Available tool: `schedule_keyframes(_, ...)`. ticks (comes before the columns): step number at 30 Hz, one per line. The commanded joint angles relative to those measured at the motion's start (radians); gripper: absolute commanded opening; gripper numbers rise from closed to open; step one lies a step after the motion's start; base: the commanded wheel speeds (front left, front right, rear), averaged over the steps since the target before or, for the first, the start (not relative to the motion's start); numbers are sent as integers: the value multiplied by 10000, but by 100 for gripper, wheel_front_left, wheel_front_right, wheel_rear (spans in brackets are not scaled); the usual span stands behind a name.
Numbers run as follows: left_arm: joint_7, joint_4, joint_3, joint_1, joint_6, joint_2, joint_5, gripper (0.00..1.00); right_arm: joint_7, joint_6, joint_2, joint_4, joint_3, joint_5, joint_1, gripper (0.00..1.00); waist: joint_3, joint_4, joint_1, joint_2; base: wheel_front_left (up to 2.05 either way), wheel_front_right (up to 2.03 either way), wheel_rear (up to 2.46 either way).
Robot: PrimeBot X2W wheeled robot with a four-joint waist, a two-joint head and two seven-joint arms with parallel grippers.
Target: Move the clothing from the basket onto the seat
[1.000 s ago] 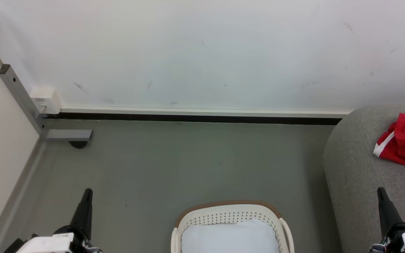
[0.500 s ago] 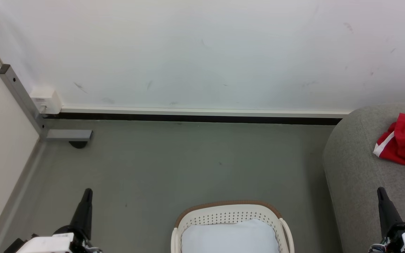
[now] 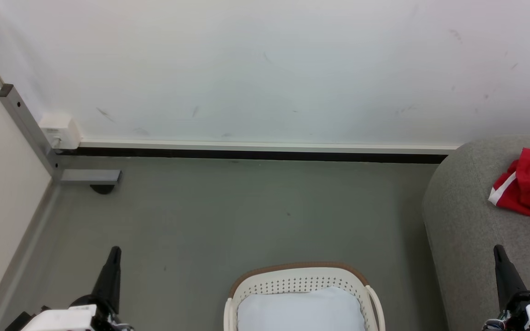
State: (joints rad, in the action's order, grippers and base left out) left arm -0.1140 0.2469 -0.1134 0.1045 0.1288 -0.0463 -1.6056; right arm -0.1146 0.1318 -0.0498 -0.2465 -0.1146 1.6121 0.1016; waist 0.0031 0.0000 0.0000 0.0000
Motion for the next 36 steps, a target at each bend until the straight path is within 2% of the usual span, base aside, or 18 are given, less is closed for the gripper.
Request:
schedule_keyframes(1,-42,-34,-21,83,38,-74,-134,0,-33,-21,-4,45,-31,6,121,0,0,0,0,0,0,0,0)
schedule_keyframes(36,-40,-36,-20,83,38,-74,-135,0,-29,-21,-4,45,-26,11,120,0,0,0,0,0,0,0,0)
